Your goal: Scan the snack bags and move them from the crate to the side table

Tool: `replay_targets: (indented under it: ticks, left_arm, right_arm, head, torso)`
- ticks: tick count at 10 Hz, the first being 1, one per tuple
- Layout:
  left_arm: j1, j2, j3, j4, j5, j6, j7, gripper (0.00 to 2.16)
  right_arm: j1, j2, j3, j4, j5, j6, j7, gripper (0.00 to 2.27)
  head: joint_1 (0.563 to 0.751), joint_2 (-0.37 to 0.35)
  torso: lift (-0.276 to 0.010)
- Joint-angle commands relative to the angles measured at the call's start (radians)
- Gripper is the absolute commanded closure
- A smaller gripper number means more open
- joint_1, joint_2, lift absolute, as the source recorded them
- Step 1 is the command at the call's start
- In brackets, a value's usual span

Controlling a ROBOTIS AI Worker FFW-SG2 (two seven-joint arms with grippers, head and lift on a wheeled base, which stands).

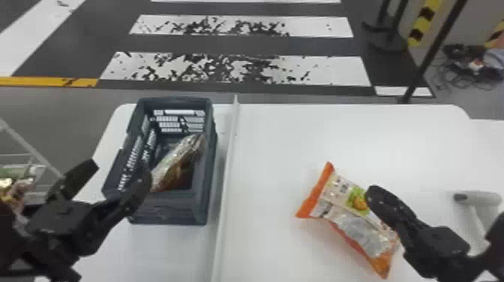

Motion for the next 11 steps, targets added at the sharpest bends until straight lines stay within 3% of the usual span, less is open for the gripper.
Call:
replay_targets:
  ticks: [1, 5, 7, 11]
  left_arm:
    - [0.010, -0.010, 0.019, -0.002, 0.020, 0.003, -0.008, 0.07]
    - [0.013, -0.018, 0.016, -0.030, 0.024, 0.018, -0.029, 0.07]
    - [0.014, -0.018, 0.015, -0.028, 0.024, 0.021, -0.029, 0.07]
    - [0.020, -0.020, 0.015, -0.022, 0.024, 0.018, -0.051, 0.07]
  right_arm:
    - [0.004, 0.001, 0.039, 0.000, 0.005, 0.037, 0.005, 2.11]
    - [-0.011, 0.016, 0.177, 0.017, 0.064, 0.099, -0.014, 2.13]
    - [-0.060, 0.018, 0.237, 0.060, 0.117, 0.111, -0.052, 2.13]
    - [-0.145, 0.036, 0.278, 0.138, 0.152, 0.154, -0.120, 2.12]
  head:
    - [0.695, 0.088]
    - [0.695, 0.204]
    - [0.695, 0.257]
    - [0.695, 0.282]
  torso:
    - [-0.087]
    - [-0.087]
    - [-0.087]
    - [-0.087]
